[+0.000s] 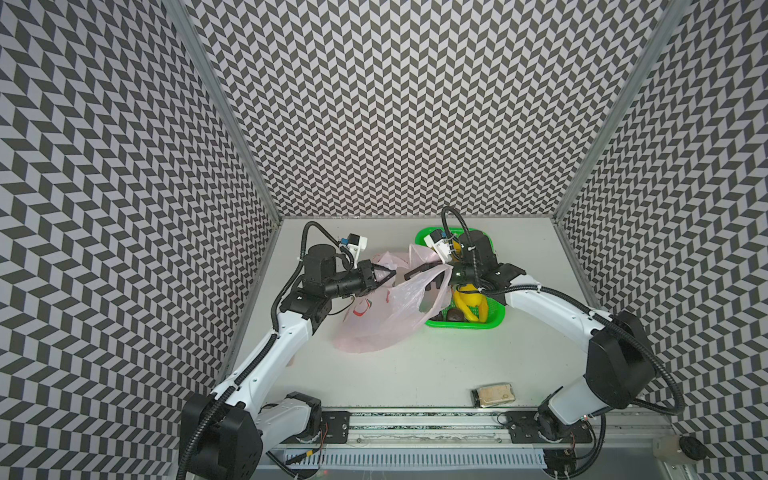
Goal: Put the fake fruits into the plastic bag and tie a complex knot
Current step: 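Lower the passion fruit into the pink bag and open the right gripper, then withdraw the right gripper from the bag back over the basket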
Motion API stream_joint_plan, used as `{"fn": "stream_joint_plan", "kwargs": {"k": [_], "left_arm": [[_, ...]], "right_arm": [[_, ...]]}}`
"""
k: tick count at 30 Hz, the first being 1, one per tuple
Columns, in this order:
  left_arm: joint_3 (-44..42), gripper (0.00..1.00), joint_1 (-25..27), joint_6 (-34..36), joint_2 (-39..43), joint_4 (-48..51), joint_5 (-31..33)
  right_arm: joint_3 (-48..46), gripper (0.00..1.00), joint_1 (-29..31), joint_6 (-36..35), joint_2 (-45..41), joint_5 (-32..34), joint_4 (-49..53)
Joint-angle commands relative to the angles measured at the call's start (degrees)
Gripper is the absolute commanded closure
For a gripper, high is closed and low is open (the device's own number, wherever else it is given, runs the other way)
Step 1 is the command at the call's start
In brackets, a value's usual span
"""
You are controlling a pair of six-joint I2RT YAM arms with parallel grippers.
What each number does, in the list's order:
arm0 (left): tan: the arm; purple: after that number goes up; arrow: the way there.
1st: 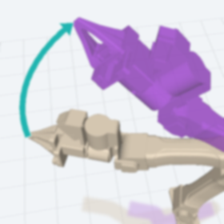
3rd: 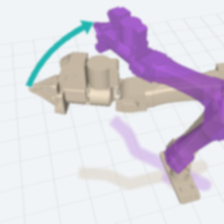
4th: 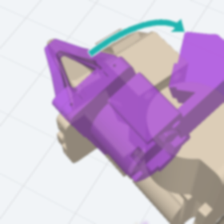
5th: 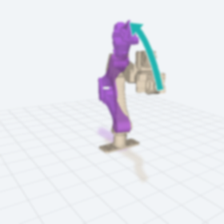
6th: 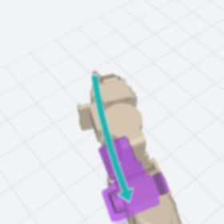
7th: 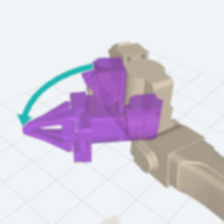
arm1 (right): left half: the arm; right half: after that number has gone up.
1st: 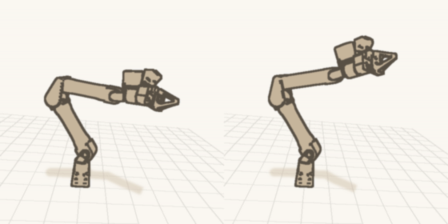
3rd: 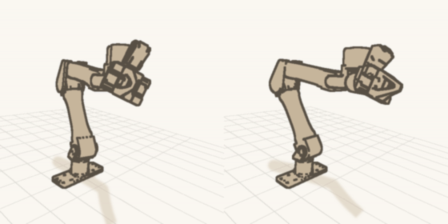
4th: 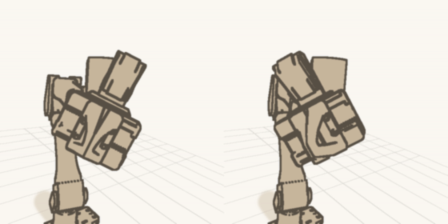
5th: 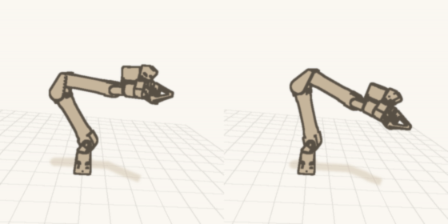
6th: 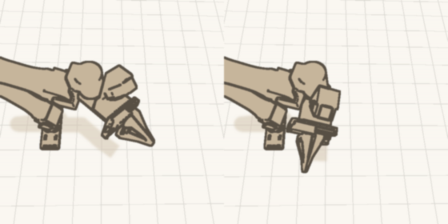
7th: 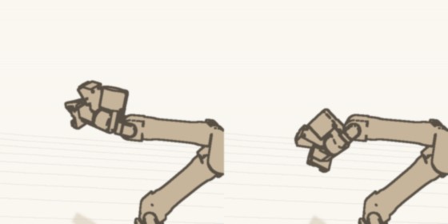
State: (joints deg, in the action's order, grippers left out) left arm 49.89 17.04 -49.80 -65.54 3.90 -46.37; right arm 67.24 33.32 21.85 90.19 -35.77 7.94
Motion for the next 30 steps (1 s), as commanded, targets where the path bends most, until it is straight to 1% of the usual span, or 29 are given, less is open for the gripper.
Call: {"fn": "stream_joint_plan", "kwargs": {"k": [1, 10, 14, 15, 16, 19, 24, 27, 30], "left_arm": [[-0.89, 1.00, -0.59, -0.19, 1.29, -1.48, -0.41], [-1.51, 1.00, -1.22, -1.20, 1.00, -2.85, -0.49], [-2.31, 1.00, -1.27, -2.49, 0.31, -4.61, -0.30], [-2.38, 1.00, -1.28, -2.56, 0.13, -4.72, -0.30], [-2.51, 1.00, -1.30, -2.48, -0.21, -4.69, -0.08], [-2.60, 1.00, -1.39, -2.49, -0.73, -4.87, 0.23], [-1.99, 1.00, -1.70, -2.82, -1.77, -5.07, 0.09], [-1.59, 1.00, -1.66, -2.63, -2.23, -5.26, -0.27], [-1.46, 1.00, -1.66, -2.23, -2.56, -5.16, -0.55]], "right_arm": [[0.23, 0.08, -0.05, -1.28, -3.48, 0.58, 0.10], [-6.36, 0.09, -4.33, -1.18, -9.19, -0.89, 2.26], [-11.29, 0.05, -6.49, -0.55, -13.92, -2.19, 1.60], [-12.15, 0.01, -6.94, -0.51, -15.13, -2.56, 1.55], [-13.03, 0.00, -7.37, -0.51, -16.47, -3.00, 1.79], [-14.44, 0.01, -8.48, -0.68, -20.26, -3.72, 3.64], [-16.10, 0.01, -12.02, -1.37, -26.67, -5.60, 8.33], [-18.38, 0.01, -13.19, -1.63, -30.59, -4.23, 7.56], [-18.61, 0.01, -13.83, -1.67, -31.14, -3.75, 7.70]]}}
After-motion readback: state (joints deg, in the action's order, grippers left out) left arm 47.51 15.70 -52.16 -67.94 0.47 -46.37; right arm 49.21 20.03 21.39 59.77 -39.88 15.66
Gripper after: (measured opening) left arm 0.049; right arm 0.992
